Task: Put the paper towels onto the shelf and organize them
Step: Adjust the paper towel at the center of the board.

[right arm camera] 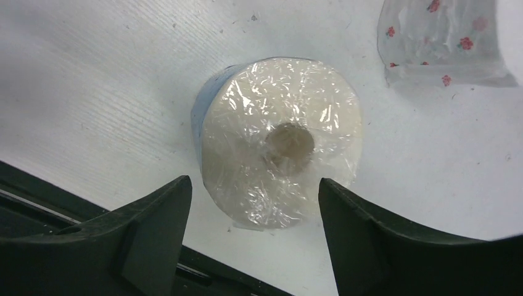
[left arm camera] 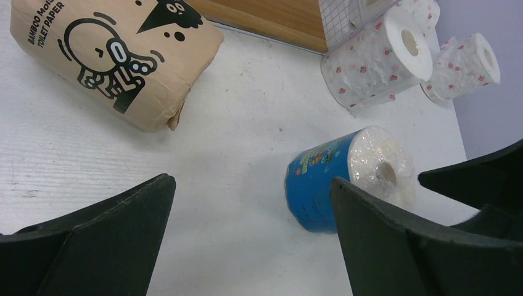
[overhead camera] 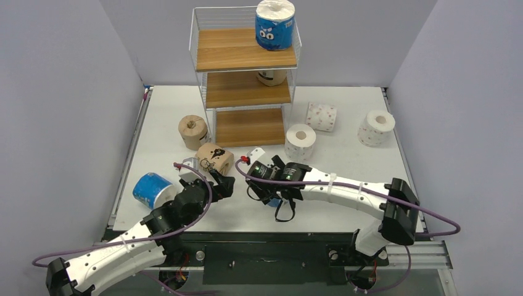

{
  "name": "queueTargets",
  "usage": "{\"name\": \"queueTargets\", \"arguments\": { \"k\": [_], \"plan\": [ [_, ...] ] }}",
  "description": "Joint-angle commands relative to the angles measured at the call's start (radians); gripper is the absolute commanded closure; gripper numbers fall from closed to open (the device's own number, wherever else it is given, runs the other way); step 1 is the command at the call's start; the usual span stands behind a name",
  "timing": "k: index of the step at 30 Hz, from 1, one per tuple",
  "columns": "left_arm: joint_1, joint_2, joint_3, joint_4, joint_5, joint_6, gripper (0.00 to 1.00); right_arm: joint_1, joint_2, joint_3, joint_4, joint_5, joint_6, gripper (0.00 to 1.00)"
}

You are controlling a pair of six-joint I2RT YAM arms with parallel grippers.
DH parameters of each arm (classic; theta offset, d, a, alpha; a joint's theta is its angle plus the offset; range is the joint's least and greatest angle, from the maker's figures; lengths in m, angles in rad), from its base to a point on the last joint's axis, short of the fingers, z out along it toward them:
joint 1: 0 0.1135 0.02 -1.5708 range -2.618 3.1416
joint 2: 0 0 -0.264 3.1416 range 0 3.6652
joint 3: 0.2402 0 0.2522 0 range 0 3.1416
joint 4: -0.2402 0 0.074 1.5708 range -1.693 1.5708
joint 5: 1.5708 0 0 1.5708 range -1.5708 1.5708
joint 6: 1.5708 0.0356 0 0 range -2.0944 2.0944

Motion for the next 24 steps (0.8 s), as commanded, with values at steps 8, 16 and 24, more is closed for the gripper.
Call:
{"name": "queueTargets", "arguments": {
  "k": [8,16,24],
  "plan": [
    [0.002,0.024,0.022,0.038,-0.024,-0.005,0.04,-0.160,-0.353,-0.161,0.179,-0.004,0.249,0.27],
    [0.002,0.044,0.031,0.043,-0.008,0.003,0.04,-0.392,-0.523,-0.438,0.470,-0.374,0.466,0.25],
    [0.001,0.054,0.031,0.047,0.000,0.005,0.04,-0.416,-0.451,-0.499,0.518,-0.414,0.517,0.27]
  ]
}}
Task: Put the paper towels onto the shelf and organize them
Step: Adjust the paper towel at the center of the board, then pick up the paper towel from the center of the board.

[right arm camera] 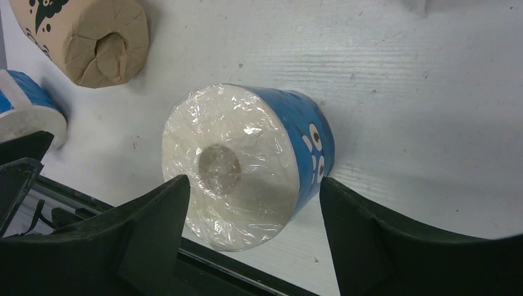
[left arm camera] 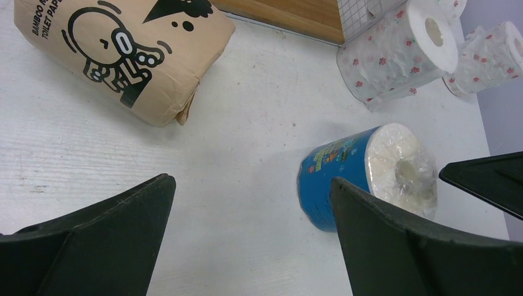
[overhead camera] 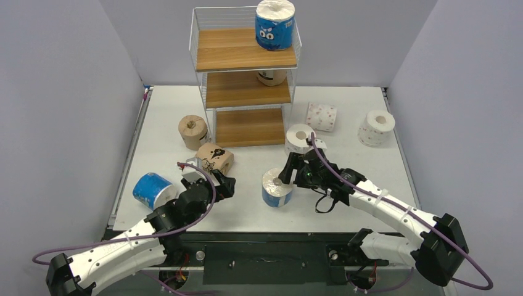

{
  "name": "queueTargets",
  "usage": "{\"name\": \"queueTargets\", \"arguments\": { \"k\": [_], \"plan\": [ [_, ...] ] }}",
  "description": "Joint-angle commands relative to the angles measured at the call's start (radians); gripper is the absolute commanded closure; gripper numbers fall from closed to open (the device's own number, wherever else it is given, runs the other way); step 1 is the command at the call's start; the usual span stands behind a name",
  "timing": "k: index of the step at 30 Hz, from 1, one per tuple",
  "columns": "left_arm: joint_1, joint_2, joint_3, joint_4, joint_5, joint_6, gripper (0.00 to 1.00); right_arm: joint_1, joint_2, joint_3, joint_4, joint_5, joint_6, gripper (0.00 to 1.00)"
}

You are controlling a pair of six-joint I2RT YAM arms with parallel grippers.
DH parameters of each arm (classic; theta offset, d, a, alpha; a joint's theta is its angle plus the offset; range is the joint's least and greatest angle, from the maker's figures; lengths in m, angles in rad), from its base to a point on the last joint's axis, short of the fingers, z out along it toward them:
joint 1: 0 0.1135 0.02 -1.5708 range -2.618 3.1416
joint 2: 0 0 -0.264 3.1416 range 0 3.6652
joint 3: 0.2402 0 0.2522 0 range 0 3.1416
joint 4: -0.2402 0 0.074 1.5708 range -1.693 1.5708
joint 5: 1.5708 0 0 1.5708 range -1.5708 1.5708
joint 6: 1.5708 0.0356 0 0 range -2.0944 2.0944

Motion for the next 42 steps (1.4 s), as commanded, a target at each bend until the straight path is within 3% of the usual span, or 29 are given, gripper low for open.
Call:
{"name": "queueTargets", "arguments": {
  "k": [1,9,23,33,42],
  "plan": [
    [0.002,-0.002,0.030,0.044,0.009,0.004,0.04,-0.007,0.025,-0.023,0.104,-0.042,0.059,0.29],
    [0.002,0.009,0.033,0.045,0.011,0.005,0.04,-0.013,0.067,-0.029,0.099,-0.013,0.053,0.40],
    [0.002,0.023,0.034,0.057,0.012,0.008,0.04,-0.009,0.131,-0.022,0.021,0.033,-0.009,0.42],
    [0.002,0.017,0.031,0.054,0.017,0.008,0.04,0.025,0.204,0.001,0.042,0.026,-0.012,0.52],
    [0.003,-0.029,0.051,0.053,-0.017,0.061,0.04,0.026,0.103,0.118,-0.081,0.075,-0.037,0.65]
  ]
}}
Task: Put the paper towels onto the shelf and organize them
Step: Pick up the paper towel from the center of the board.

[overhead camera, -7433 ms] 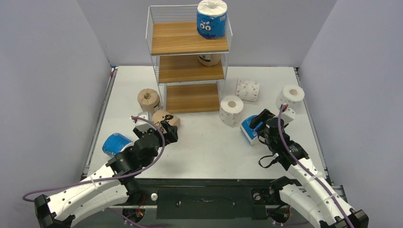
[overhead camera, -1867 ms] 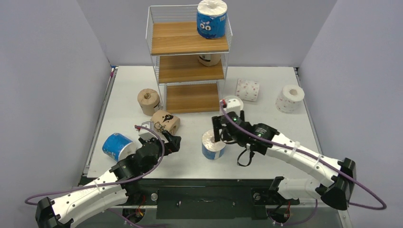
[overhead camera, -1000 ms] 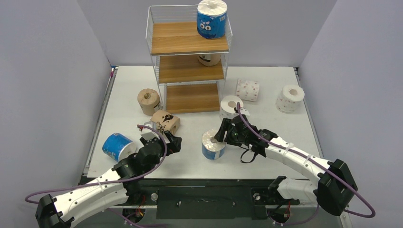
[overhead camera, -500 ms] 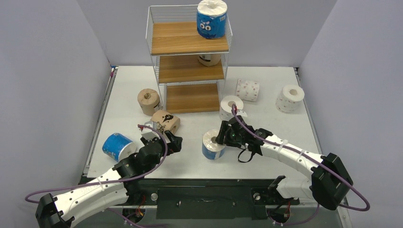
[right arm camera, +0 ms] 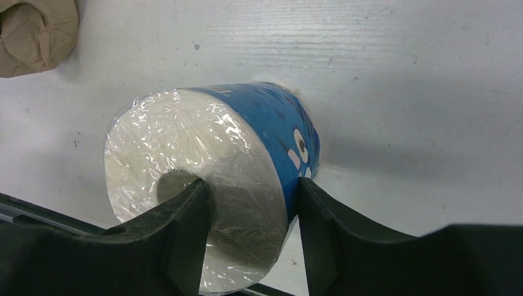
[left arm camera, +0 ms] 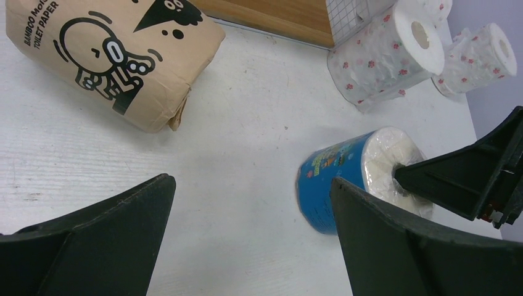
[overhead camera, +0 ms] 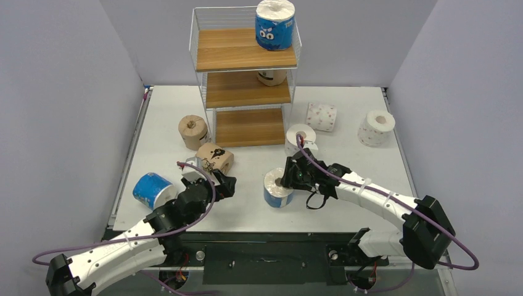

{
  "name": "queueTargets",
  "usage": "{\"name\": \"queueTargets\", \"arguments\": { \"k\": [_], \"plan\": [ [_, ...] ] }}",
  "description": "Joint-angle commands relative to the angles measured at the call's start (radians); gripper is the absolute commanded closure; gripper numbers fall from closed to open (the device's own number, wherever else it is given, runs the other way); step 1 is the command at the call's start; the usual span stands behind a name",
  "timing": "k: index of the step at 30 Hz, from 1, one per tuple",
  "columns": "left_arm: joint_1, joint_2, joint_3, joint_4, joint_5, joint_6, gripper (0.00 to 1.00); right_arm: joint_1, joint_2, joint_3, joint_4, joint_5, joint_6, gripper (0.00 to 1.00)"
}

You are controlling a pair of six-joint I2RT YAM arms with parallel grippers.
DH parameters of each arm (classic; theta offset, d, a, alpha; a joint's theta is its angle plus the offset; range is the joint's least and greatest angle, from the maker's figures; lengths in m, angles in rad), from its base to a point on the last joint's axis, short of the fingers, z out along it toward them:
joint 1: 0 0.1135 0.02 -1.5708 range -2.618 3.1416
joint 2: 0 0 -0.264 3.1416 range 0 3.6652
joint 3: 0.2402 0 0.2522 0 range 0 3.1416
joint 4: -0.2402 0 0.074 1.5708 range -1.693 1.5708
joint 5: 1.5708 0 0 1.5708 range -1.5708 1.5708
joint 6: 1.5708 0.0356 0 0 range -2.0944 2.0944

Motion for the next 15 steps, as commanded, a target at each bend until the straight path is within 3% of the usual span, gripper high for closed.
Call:
{"name": "queueTargets", "arguments": {
  "k": [1,9,15],
  "plan": [
    [0.002,-0.032,0.061,0.038,-0.031,0.058,0.04,0.004,-0.081,0.141,-0.128,0.061,-0.043,0.65],
    [0.004,-0.009,0.222,0.152,-0.111,0.279,0.04,-0.021,-0.110,0.507,-0.340,0.133,-0.136,0.65],
    [0.006,0.080,0.384,0.376,-0.137,0.509,0.04,-0.060,-0.020,0.795,-0.385,0.137,-0.160,0.65]
  ]
}}
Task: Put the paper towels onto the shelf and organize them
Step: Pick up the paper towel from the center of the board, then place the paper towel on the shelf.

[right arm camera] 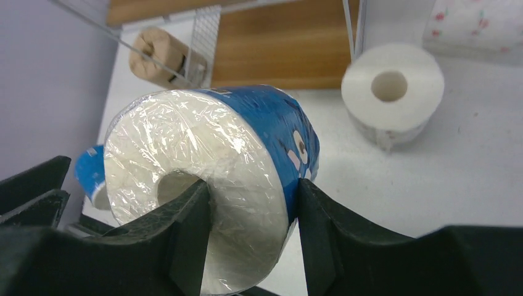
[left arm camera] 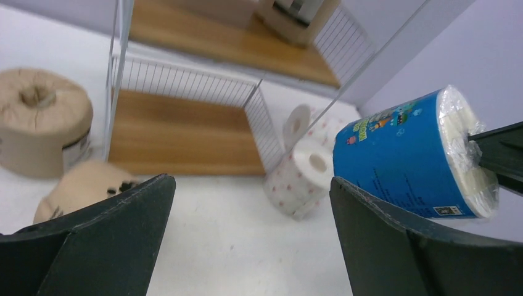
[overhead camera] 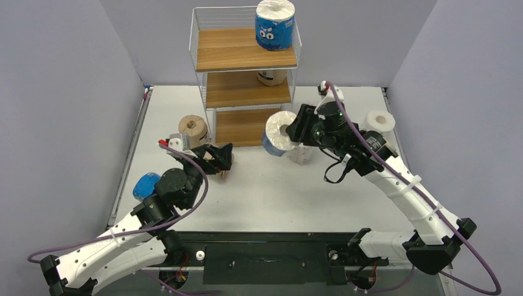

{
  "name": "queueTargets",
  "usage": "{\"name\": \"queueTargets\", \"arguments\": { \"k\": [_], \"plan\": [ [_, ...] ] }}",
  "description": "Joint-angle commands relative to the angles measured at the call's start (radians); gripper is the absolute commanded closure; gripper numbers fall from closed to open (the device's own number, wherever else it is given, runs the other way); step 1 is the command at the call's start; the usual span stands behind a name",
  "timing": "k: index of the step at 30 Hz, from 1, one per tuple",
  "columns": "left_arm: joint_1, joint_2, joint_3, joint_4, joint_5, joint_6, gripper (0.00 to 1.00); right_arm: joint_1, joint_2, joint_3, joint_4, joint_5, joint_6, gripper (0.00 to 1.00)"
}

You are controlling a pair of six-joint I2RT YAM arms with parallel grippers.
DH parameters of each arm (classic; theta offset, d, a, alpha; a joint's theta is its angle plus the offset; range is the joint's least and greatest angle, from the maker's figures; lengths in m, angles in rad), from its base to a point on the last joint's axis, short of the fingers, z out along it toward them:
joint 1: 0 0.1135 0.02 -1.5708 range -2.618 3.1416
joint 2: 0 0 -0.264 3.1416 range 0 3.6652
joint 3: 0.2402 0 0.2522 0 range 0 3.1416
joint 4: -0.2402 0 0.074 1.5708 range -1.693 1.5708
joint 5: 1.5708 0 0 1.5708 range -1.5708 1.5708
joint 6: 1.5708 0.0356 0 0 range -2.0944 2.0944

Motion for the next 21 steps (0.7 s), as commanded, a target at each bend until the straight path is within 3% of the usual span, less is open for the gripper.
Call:
{"name": "queueTargets", "arguments": {
  "k": [1,7,13,21],
  "plan": [
    [0.007,0.071,0.149,0.278,-0.031,0.242,0.04,-0.027,0.049,0.219,-0.024,0.032,-0.028,0.65],
    [0.065,0.195,0.308,0.400,0.173,0.461,0.04,-0.047,0.170,0.468,-0.024,-0.002,-0.014,0.65],
    [0.198,0.276,0.386,0.482,0.546,0.526,0.04,-0.055,0.299,0.690,-0.021,-0.017,0.022,0.65],
    [0.288,0.373,0.467,0.498,0.702,0.636,0.04,-0.063,0.403,0.848,0.048,-0.033,0.071,0.65]
  ]
}}
